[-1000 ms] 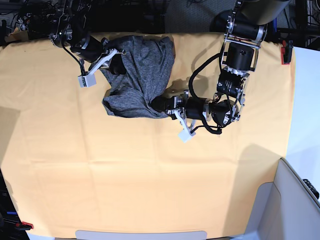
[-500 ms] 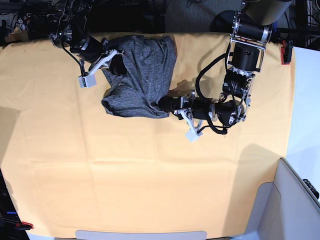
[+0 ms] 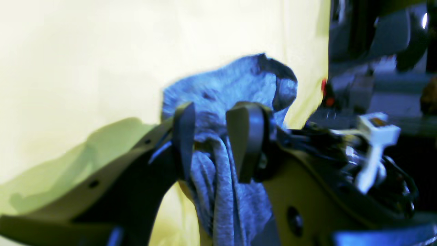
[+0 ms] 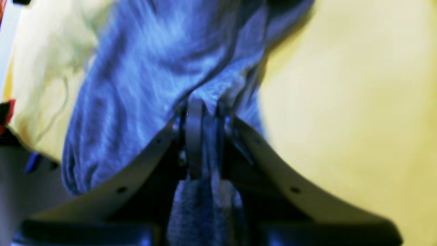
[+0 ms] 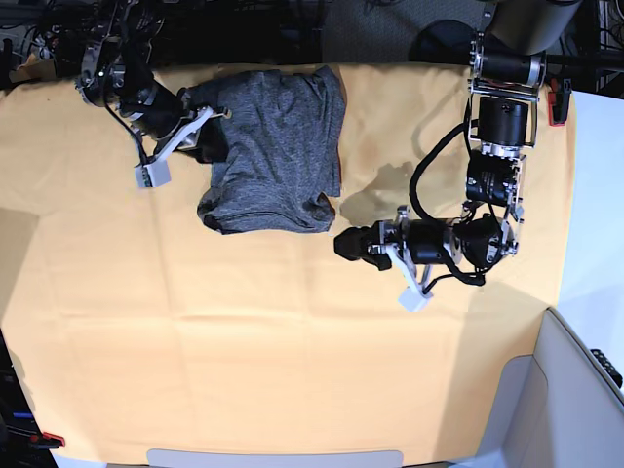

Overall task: Fold the T-shirt properly
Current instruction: 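Press the bundle sides square with both grippers and release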

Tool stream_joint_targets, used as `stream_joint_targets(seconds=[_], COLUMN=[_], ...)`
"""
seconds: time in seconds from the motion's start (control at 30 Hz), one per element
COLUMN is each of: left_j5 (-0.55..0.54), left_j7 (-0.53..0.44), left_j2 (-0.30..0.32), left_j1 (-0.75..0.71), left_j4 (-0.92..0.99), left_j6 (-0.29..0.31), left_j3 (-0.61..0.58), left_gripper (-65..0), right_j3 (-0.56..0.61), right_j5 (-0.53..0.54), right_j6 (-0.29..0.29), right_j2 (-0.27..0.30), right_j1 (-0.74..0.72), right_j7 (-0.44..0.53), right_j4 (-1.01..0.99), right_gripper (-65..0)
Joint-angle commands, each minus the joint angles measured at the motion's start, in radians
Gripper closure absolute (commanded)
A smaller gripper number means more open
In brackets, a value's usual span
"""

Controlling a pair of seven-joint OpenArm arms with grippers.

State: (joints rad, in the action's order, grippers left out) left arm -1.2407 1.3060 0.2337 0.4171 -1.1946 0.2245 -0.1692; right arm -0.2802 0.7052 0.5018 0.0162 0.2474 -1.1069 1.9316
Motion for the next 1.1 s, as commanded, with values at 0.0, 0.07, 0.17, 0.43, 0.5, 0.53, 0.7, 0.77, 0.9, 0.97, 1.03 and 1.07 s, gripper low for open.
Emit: stream_joint_targets(seconds=[0.0,0.07,0.17,0.43,0.5,0.53,0.7,0.77,0.9,0.97,1.03,1.07], left_j5=[-0.029,-0.029,-0.029,-0.026,-0.020,-0.017,0.026,0.025,0.023,0.023,0.023,0.023], left_j7=[0.028,0.053,0.066,0.077,0.077,0.077,0.076,0.076,0.077,0.077,0.077,0.073], left_j2=[0.006,0.006,0.006,0.016,0.020,0.020,0.031,0.028,-0.036,-0.056,-0.070,-0.070], left_j1=[0.026,0.021,-0.022,-0.143,-0.185,-0.203,-0.311,-0.347,-0.426,-0.444,-0.455,-0.461], left_j4=[-0.047,-0.084,-0.141,-0.305,-0.377,-0.419,-0.604,-0.612,-0.612,-0.612,-0.612,-0.611], left_j6=[0.002,0.002,0.002,0.003,0.005,0.005,0.005,0.005,0.005,0.005,0.005,0.005], left_j3=[0.023,0.040,0.044,0.079,0.093,0.093,0.096,0.086,0.052,0.018,-0.022,-0.034], left_gripper=[-20.2,-20.2,-20.2,-16.1,-8.7,-4.8,-1.1,-1.1,-1.1,-1.1,-1.1,-1.1], right_j3=[-0.018,-0.043,-0.060,-0.063,-0.004,0.016,0.092,0.106,0.109,0.109,0.109,0.109], right_j5=[0.023,0.023,0.024,0.090,0.164,0.179,0.156,0.144,0.150,0.149,0.143,0.143], right_j6=[0.008,0.008,0.008,0.018,0.019,0.019,0.019,0.019,0.018,0.018,0.018,0.018], right_j2=[0.003,0.003,0.005,0.000,0.000,0.000,-0.003,0.003,0.041,0.046,0.046,0.046], right_j1=[-0.012,-0.026,-0.044,-0.056,-0.056,-0.056,-0.024,-0.003,0.040,0.060,0.074,0.080], right_j7=[0.018,0.018,0.018,0.012,0.015,0.017,0.011,0.011,0.011,0.011,0.011,0.011], right_j4=[0.036,0.050,0.050,0.085,0.082,0.082,0.079,0.079,0.079,0.079,0.078,0.070], right_gripper=[-6.1,-6.1,-6.1,-5.8,-5.7,-5.7,-0.2,0.0,0.0,0.0,0.0,0.0])
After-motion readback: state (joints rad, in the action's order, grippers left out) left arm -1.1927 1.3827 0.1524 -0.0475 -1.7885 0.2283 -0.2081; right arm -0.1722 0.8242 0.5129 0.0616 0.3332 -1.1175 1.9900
